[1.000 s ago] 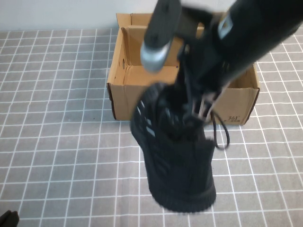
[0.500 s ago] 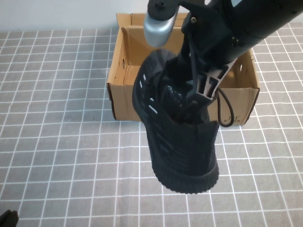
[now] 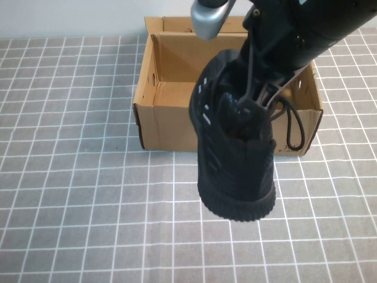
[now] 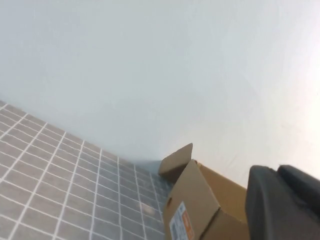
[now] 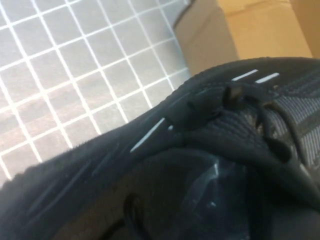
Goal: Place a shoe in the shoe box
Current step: Hand over the shoe
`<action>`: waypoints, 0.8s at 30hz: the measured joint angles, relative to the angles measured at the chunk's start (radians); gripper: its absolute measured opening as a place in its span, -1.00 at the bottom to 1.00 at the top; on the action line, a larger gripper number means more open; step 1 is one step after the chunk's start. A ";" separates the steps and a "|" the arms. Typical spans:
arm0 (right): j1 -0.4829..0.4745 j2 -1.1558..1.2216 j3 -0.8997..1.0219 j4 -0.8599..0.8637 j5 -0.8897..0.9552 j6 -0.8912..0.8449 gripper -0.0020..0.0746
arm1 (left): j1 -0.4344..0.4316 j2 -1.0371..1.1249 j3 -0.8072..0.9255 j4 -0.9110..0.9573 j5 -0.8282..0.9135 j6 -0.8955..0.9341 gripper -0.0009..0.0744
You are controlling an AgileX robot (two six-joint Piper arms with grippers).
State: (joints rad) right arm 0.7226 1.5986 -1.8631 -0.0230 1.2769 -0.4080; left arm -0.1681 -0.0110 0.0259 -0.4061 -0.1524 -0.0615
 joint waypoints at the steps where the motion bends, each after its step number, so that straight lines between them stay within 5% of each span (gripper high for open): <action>1: -0.007 0.000 0.000 0.000 -0.002 0.003 -0.96 | 0.000 0.000 0.000 -0.004 0.000 -0.010 -0.98; 12: -0.083 0.069 -0.062 0.002 -0.058 0.082 -0.96 | 0.000 0.287 -0.282 -0.011 0.476 0.096 -0.98; 17: -0.086 0.143 -0.154 0.002 -0.021 0.101 -0.96 | 0.000 0.545 -0.510 -0.111 0.598 0.408 -0.98; 24: -0.086 0.244 -0.285 0.013 0.000 0.139 -0.96 | 0.000 0.894 -0.716 -0.567 0.615 0.968 -0.98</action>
State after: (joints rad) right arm 0.6364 1.8425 -2.1483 -0.0098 1.2770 -0.2690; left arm -0.1681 0.8825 -0.6905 -0.9730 0.4629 0.9060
